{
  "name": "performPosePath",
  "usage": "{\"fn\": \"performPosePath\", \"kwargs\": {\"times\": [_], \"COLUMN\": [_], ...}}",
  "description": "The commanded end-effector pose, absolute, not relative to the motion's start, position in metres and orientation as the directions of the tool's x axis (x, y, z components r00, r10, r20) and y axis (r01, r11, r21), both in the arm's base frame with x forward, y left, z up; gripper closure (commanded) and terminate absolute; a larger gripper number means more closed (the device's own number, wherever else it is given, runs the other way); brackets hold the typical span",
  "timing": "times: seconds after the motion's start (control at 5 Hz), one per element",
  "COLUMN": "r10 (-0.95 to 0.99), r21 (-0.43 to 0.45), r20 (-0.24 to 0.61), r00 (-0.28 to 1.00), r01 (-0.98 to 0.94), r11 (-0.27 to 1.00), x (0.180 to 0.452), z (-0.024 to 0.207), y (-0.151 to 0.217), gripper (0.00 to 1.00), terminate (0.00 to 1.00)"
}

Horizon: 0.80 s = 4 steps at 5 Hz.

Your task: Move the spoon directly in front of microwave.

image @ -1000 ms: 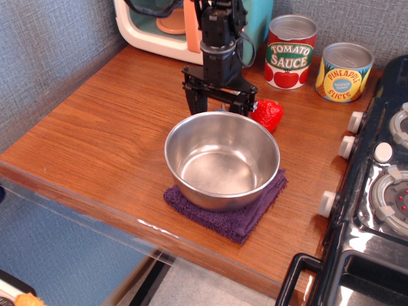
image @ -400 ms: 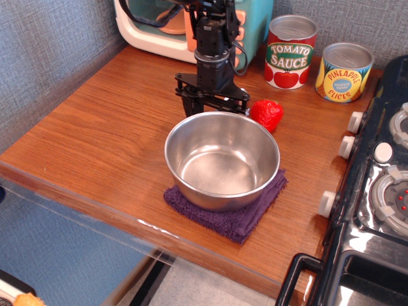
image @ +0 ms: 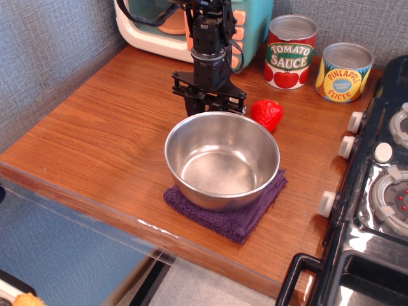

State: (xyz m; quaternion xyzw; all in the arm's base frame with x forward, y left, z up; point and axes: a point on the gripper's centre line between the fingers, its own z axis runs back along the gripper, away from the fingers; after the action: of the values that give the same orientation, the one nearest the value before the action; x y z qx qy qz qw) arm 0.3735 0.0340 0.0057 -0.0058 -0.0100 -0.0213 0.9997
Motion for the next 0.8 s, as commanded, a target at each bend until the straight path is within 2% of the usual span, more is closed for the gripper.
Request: {"fn": "performPosePath", "kwargs": {"times": [0.0, 0.2, 0.4, 0.6], "r10": [-0.108, -0.001, 0.086, 0.159], "r21": [-0.069, -0.077, -0.089, -0.060], "r20": [0.156, 0.213, 0.201, 0.167], "r00": [0.982, 0.977, 0.976, 0.973], "r01": [0.120, 0.017, -0.069, -0.150], "r11": [0.990, 0.997, 0.994, 0.987], "x": [0.386, 0.388, 0.382, 0.376], "z": [0.060, 0.099, 0.097, 0.090], "y": [0.022, 0.050, 0.098, 0.138], "gripper": [1.00, 1.00, 1.00, 1.00], "terminate": [0.00, 0.00, 0.00, 0.00]}}
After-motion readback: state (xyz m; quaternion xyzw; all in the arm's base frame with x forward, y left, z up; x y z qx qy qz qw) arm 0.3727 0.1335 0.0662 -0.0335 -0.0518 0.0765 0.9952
